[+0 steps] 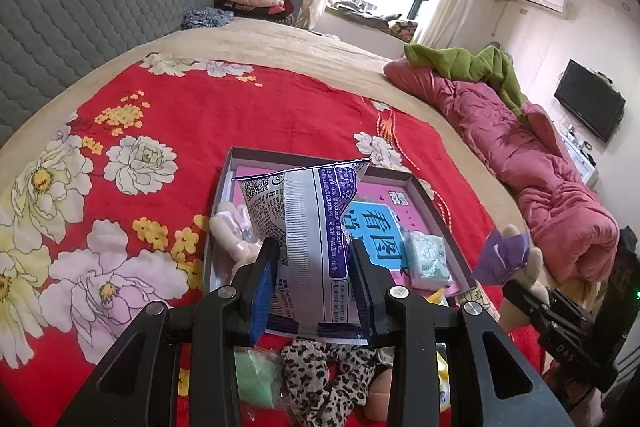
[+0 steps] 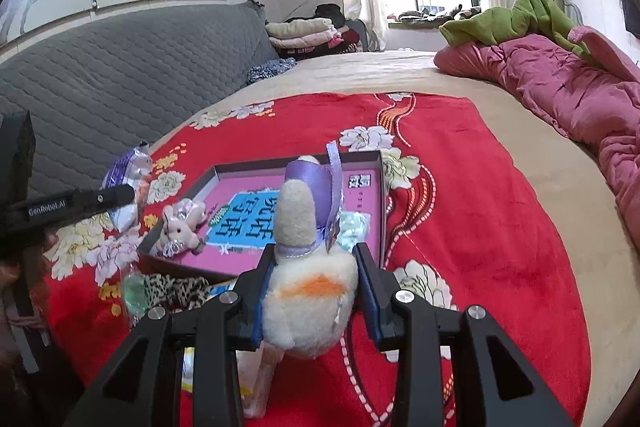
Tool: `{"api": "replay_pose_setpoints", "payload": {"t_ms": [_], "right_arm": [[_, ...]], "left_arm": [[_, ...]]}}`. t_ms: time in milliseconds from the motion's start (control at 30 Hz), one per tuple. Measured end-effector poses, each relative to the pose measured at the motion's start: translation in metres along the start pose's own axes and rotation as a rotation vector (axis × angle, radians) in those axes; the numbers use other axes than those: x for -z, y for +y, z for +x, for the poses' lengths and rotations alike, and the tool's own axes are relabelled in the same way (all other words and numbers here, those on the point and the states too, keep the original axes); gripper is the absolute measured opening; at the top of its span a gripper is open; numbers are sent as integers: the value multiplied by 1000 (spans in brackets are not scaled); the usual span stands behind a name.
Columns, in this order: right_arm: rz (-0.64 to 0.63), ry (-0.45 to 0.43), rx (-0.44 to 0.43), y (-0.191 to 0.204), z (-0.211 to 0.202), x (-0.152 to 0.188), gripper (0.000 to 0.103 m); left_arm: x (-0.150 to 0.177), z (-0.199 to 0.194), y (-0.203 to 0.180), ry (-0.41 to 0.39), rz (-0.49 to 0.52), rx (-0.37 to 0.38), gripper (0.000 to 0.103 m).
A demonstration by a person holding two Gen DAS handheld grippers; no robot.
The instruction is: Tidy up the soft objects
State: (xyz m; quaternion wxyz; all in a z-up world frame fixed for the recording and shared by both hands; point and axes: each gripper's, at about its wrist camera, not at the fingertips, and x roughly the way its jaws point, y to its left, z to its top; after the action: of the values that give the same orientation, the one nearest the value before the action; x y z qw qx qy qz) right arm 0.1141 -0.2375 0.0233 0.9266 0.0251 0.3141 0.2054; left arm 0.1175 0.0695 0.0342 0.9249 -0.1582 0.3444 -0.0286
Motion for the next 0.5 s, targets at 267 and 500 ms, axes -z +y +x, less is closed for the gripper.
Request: {"api": "replay_pose_setpoints", "payload": {"t_ms": [267,500], "right_arm": [[18,-31,-28,-2,9,-16,37],[19,-43,-49,1,23,-27,37]], "left_arm": [[-4,16,-7,6,26,1,36],[-9,27,-13,3,55,2,36]]}}
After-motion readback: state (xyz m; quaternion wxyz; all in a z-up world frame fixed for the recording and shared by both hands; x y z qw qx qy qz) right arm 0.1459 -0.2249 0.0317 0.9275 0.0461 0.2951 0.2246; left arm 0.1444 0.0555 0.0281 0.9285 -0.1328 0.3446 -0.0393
